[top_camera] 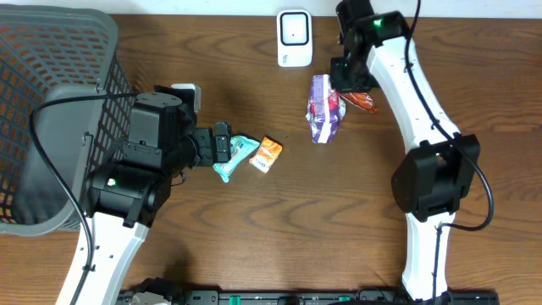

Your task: Scan the item barcode

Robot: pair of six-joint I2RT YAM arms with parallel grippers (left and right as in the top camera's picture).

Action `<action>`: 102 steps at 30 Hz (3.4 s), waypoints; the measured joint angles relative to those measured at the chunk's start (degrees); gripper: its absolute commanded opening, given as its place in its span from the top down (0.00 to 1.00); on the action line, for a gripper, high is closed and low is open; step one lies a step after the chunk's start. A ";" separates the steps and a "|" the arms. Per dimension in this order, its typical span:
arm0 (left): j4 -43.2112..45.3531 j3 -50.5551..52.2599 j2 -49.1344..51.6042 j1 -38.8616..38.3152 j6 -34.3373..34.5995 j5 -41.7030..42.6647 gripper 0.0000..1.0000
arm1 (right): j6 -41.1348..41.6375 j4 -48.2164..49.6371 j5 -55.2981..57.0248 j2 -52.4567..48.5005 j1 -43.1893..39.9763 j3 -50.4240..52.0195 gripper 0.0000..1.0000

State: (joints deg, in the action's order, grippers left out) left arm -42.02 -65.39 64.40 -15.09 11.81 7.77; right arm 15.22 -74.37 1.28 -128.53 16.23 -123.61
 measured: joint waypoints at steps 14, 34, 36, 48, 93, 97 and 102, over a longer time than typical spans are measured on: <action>0.02 0.00 0.00 0.00 0.00 0.00 0.02 | -0.52 6.19 -9.22 0.00 8.09 4.52 0.50; 0.02 0.00 0.00 0.00 0.00 0.00 0.02 | -0.81 5.31 -4.09 0.00 -0.42 4.02 0.01; 0.02 0.00 0.00 0.00 0.00 0.00 0.02 | -0.87 5.05 -2.84 0.00 -1.11 4.04 0.01; 0.00 0.00 0.00 0.00 0.00 0.00 0.02 | -4.70 16.48 -14.51 0.00 -1.79 13.22 0.01; 0.00 0.00 0.00 0.00 0.00 0.00 0.02 | -5.53 31.78 -30.84 0.28 -0.79 29.66 0.99; 0.02 0.00 0.00 0.00 0.00 0.00 0.02 | -5.73 31.21 -28.39 1.07 -0.76 28.61 0.99; 0.02 0.00 0.00 0.00 0.00 0.00 0.02 | -8.20 32.96 -21.33 4.35 -0.33 26.58 0.99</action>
State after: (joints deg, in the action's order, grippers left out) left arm -42.00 -65.39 64.40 -15.09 11.81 7.77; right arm 7.03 -41.41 -20.05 -124.18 15.90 -97.03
